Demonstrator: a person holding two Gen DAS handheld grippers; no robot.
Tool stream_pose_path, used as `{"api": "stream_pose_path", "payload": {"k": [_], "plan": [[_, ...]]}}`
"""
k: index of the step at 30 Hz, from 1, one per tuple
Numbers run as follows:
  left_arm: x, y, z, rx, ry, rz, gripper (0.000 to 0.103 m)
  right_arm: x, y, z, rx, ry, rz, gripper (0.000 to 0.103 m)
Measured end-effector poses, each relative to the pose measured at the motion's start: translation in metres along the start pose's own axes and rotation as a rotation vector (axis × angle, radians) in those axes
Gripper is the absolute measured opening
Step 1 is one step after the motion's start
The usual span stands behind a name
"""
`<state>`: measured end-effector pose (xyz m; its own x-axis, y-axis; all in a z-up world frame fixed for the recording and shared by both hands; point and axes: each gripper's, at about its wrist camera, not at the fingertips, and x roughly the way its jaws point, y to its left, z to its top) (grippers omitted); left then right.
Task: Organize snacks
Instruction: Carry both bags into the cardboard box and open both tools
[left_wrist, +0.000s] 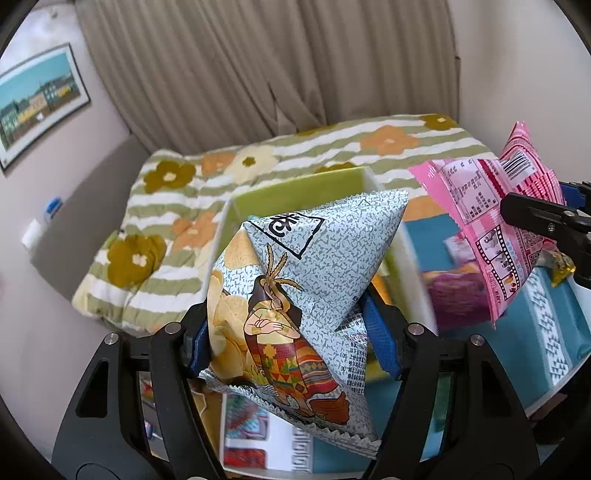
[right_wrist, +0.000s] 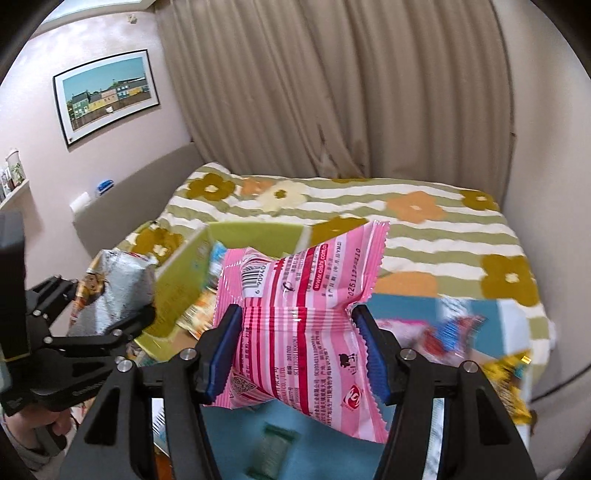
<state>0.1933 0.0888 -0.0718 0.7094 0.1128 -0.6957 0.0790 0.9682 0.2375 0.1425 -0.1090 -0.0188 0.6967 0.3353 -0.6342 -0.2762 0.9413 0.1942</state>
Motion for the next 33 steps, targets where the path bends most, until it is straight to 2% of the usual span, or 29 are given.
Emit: {"api": "stream_pose_path", "payload": {"k": [4,9,10,11,12,13,18,22,33], "plan": [[0.035,0.033,0.001,-0.016,0.061,-0.034,0.066,0.033,0.03,0.016,0.003,0.022,0.011,0.056],[0.075,0.053,-0.004,-0.016,0.126,-0.099,0.069,0.07,0.051,0.03,0.034,0.058,-0.004,0.056],[0.081,0.054,-0.004,-0.016,0.136,-0.118,0.074,0.076,0.054,0.031,0.041,0.066,-0.011,0.056],[0.088,0.056,-0.005,-0.01,0.145,-0.134,0.091,0.078,0.053,0.031,0.047,0.071,-0.016,0.056],[0.093,0.056,-0.007,0.001,0.149,-0.132,0.101,0.086,0.055,0.032,0.055,0.082,-0.025,0.056],[0.096,0.056,-0.01,0.012,0.144,-0.137,0.102,0.09,0.056,0.032,0.059,0.088,-0.03,0.056],[0.101,0.067,-0.019,0.017,0.164,-0.2,0.102,0.107,0.057,0.031,0.09,0.125,-0.059,0.056],[0.095,0.078,-0.021,0.04,0.149,-0.192,0.102,0.115,0.059,0.032,0.097,0.149,-0.072,0.056],[0.091,0.104,-0.017,0.012,0.122,-0.224,0.102,0.144,0.088,0.058,0.068,0.178,-0.07,0.057]]}}
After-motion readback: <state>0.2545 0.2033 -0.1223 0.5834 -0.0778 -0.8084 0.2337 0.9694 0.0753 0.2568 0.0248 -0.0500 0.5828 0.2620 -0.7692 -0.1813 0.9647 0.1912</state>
